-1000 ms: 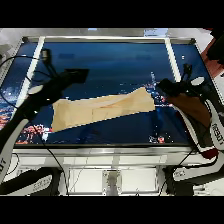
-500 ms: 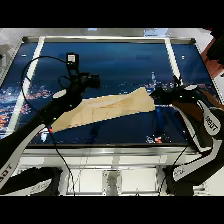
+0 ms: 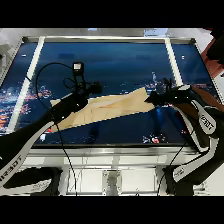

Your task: Fold the shirts.

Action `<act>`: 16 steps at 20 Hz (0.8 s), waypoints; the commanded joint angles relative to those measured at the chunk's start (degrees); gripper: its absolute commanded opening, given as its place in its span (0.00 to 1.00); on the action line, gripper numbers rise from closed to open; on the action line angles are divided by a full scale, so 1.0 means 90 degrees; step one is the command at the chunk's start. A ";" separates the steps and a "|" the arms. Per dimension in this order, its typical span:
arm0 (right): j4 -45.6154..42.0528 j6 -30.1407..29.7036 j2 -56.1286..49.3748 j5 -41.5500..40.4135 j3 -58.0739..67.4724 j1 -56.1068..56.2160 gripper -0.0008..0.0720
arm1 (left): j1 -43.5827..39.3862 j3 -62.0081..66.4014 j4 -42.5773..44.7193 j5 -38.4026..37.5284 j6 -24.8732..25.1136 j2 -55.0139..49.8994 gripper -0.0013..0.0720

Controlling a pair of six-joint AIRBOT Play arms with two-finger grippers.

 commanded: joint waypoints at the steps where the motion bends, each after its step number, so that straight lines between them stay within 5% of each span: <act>1: 0.0899 -0.0415 0.0095 0.0403 0.0010 0.0049 0.05 | -0.0005 0.0000 -0.1970 0.0775 0.1882 -0.0172 0.43; 3: 0.1100 -0.0534 0.0321 0.0644 0.0211 0.0024 0.05 | -0.0005 0.0000 -0.3861 0.1360 0.4019 -0.0282 0.11; 5: 0.1005 -0.0461 0.0619 0.0877 0.0556 0.0024 0.05 | 0.0002 0.0000 -0.5119 0.1868 0.5234 -0.0420 0.04; 8: 0.1005 -0.0250 0.1086 0.1200 0.1064 0.0095 0.05 | 0.0002 0.0000 -0.5746 0.2448 0.5591 -0.0852 0.04; 11: 0.1008 -0.0063 0.1384 0.1525 0.1455 0.0384 0.05 | 0.0002 0.0000 -0.6329 0.2161 0.5897 -0.1139 0.04; 16: 0.1008 0.0044 0.1501 0.1583 0.2106 0.1333 0.05 | 0.0124 0.0568 -0.6045 0.2608 0.5899 -0.1105 0.04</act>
